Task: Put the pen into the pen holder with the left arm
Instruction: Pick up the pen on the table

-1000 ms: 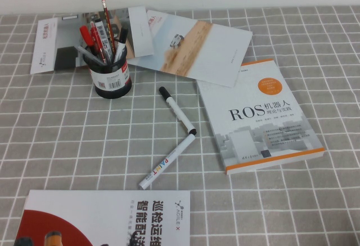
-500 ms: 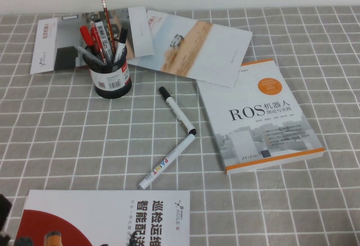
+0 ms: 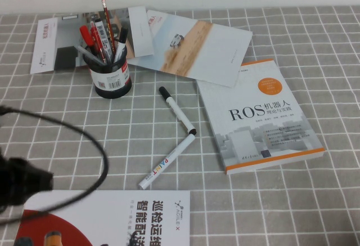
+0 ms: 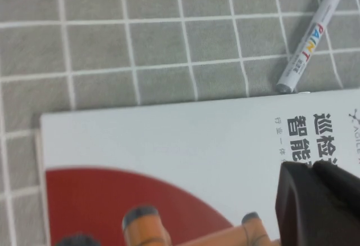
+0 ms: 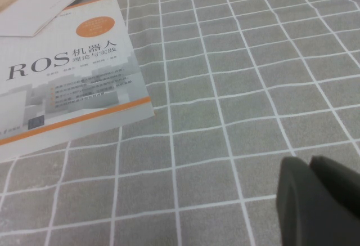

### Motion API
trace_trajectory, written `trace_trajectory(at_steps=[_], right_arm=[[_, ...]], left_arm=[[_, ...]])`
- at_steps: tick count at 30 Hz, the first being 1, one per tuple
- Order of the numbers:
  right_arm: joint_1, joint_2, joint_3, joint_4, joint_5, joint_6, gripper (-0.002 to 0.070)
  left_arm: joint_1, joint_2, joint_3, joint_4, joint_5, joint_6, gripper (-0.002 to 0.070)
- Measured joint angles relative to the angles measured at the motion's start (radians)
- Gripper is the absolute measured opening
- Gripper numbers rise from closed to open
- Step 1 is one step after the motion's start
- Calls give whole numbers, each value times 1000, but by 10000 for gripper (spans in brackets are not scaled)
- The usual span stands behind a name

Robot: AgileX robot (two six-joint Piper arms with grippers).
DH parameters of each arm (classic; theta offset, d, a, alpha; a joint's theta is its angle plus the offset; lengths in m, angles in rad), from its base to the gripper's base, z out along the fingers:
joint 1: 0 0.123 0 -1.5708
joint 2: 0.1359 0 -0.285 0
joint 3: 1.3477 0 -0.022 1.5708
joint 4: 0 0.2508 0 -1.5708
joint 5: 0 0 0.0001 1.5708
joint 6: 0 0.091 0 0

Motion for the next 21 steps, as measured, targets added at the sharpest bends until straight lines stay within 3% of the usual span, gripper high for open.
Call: trace_trajectory(at_steps=[3,13,21], right_arm=[[0,0,0,0,0,0,-15],[0,0,0,0,0,0,-15],[0,0,0,0,0,0,-15]], left_arm=[[-54,107,-64,9,4,17,-2],[-363,508,-375,177,58,-58,-2],[-444,787,-617,243,144,-62,-2]])
